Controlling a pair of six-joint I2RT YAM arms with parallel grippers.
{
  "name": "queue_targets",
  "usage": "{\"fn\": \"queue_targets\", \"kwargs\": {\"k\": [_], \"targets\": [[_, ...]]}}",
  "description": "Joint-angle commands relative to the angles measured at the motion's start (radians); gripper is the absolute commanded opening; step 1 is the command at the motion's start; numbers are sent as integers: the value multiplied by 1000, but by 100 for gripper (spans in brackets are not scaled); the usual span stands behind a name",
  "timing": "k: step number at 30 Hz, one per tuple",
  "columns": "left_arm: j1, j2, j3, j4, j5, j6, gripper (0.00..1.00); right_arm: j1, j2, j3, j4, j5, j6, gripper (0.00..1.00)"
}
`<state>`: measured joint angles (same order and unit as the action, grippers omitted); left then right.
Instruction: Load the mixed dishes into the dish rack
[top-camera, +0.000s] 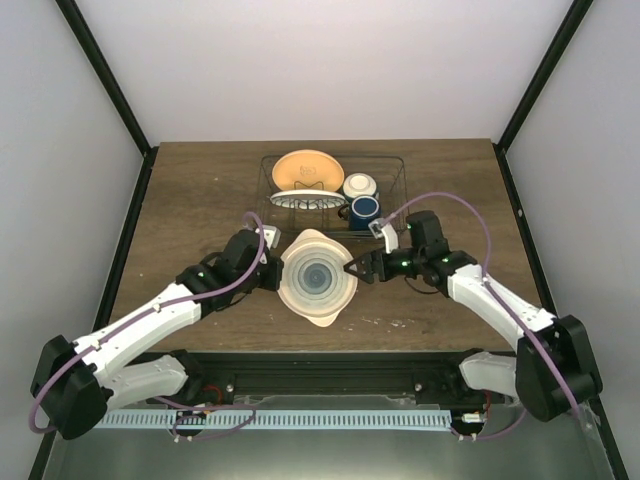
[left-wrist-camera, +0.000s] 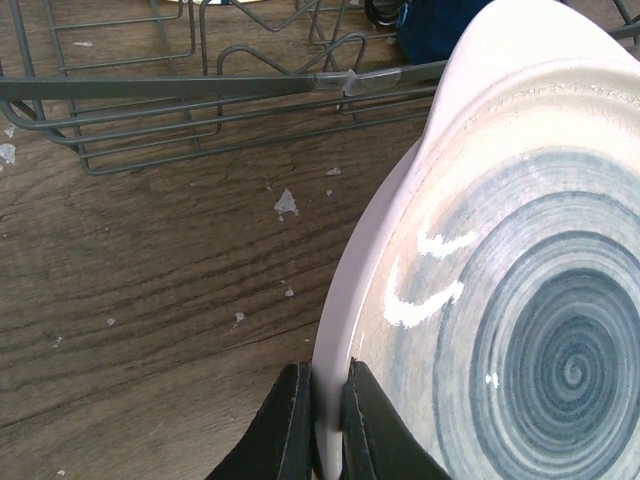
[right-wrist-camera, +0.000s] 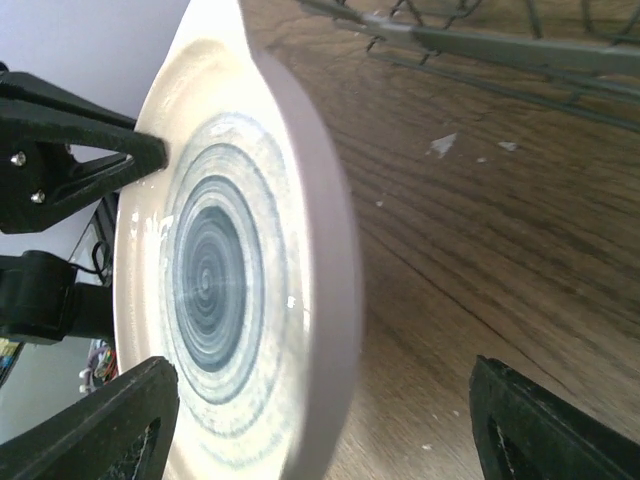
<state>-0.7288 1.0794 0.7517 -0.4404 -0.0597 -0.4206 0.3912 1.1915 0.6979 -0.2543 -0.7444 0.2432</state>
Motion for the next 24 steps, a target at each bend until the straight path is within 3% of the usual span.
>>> {"fn": "queue_targets", "kwargs": {"k": [1,10,15,21,24], "targets": [[5,-40,52,122,24,-24,0,64,43,-5,99,-22,50,80],[4,-73,36,140,25,-37,0,174,154,5,233,-31,99,73],[4,-89,22,147,31,-44,0,178,177,-6,288,-70,117,55],[5,-94,0,163,31,-53,0,178,163,-6,312,-106,125,21],[7,-85,-3,165,34,-52,0,178,161,-4,307,-109,120,9]]}}
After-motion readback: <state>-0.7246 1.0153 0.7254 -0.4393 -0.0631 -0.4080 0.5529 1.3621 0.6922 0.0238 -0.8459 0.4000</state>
